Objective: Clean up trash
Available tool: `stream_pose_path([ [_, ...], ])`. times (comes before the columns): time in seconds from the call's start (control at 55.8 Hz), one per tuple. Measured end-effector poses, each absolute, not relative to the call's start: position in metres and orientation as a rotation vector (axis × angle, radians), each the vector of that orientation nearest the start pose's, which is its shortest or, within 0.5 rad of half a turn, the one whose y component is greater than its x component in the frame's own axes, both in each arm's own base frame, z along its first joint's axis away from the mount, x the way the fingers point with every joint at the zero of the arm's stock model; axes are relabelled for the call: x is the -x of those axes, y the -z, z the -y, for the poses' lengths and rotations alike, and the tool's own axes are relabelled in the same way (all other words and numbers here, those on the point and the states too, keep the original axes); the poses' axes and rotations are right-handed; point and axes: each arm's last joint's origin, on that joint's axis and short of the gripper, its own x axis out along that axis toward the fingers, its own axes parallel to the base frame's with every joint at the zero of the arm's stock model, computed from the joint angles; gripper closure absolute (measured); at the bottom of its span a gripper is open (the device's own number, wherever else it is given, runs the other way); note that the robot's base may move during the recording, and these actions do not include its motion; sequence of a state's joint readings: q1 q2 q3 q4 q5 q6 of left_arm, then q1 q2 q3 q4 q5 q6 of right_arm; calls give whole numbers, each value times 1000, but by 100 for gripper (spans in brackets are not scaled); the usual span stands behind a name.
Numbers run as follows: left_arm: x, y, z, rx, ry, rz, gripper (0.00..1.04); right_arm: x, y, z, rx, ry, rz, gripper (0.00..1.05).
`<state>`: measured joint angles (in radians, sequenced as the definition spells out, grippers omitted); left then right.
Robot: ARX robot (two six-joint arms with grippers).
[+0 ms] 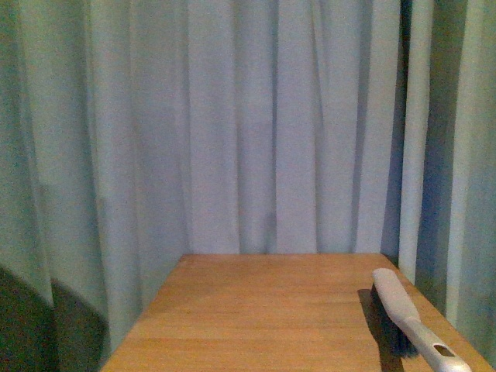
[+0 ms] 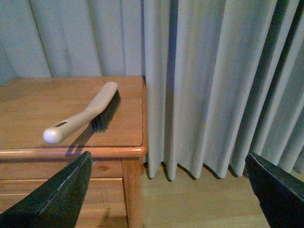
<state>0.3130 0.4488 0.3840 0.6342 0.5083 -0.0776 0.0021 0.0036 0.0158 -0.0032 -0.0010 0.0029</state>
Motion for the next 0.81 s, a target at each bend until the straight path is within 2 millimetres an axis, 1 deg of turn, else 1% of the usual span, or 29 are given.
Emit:
stream_pose_path([
  [0.126, -108, -310, -20, -142, 211, 508, 76, -97, -168, 0, 3, 12, -2, 7],
  [0.215, -108, -310, -21, -137, 211, 507, 76, -102, -166, -1, 51, 160, -168, 7],
  [0.287, -108, -310, -20, -135, 210, 508, 76, -110, -170, -4, 62, 157, -232, 7],
  [0.341, -108, -310, -20, -136, 212, 507, 76, -118, -178, -6, 64, 143, -259, 7],
  [0.448, -108, -310, -20, -134, 212, 507, 76, -139, -204, -15, 42, 71, -294, 7],
  [0.61, -108, -310, -20, -133, 212, 507, 76, -179, -249, -29, -26, 1, -360, 7],
  [0.646, -108, -310, -20, -133, 213, 507, 76, -190, -261, -33, -51, -13, -375, 7],
  [0.664, -108, -310, -20, -133, 212, 507, 76, -198, -270, -37, -74, -30, -391, 7],
  [0.717, -108, -310, -20, -133, 212, 507, 76, -220, -286, -48, -140, -75, -459, 7],
  [0.753, -108, -310, -20, -133, 212, 507, 76, -232, -293, -55, -184, -75, -490, 7],
  [0.807, -108, -310, -20, -133, 212, 507, 76, -247, -299, -63, -238, -68, -526, 7],
])
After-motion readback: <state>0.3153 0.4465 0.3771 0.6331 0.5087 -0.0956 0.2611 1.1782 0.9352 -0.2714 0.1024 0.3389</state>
